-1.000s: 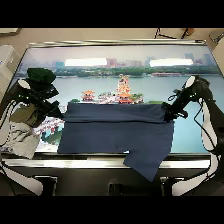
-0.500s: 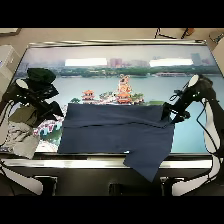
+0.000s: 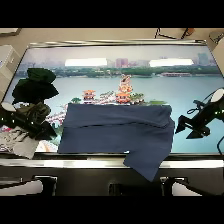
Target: Fold the clothes and pants, and hang the long-sleeved shirts on hangers.
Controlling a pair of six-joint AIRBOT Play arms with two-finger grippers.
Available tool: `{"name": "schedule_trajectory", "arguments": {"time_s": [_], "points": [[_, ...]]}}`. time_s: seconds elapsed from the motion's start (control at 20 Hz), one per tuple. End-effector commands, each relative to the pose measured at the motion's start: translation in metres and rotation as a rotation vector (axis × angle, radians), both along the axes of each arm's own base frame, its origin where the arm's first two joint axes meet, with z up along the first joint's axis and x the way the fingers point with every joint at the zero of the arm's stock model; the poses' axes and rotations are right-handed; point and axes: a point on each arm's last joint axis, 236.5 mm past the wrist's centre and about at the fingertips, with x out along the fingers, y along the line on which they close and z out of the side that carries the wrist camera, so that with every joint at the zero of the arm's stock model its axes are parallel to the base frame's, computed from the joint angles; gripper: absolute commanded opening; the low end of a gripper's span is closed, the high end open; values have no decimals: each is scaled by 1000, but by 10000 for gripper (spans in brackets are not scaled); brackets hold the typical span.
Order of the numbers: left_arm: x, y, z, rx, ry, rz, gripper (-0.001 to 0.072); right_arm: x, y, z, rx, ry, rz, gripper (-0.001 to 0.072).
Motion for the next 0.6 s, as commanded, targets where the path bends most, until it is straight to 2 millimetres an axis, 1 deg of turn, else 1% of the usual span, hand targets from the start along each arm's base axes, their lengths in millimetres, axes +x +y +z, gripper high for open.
{"name": "schedule_trajectory", "arguments": {"time_s": [0.0,0.1,0.2,0.35,0.45,0.5,0.55], "points": [[-54,-6,-34,32,-5,15,434,-27,4,-11,-12,-5,8,589],[-59,-7,-39,33,4,28,434,-30,6,-10,-5,7,8,589],[-57,-9,-40,34,-2,28,432,-31,7,-9,0,9,7,588],[-55,-19,-43,26,-8,24,431,-30,9,-9,8,6,4,588],[-55,-25,-48,48,-4,23,423,-31,10,-8,12,9,4,588],[-53,-26,-52,64,-5,30,405,-32,10,-8,15,14,5,588],[-50,-27,-55,80,-7,44,305,-33,10,-7,16,19,6,588]]}}
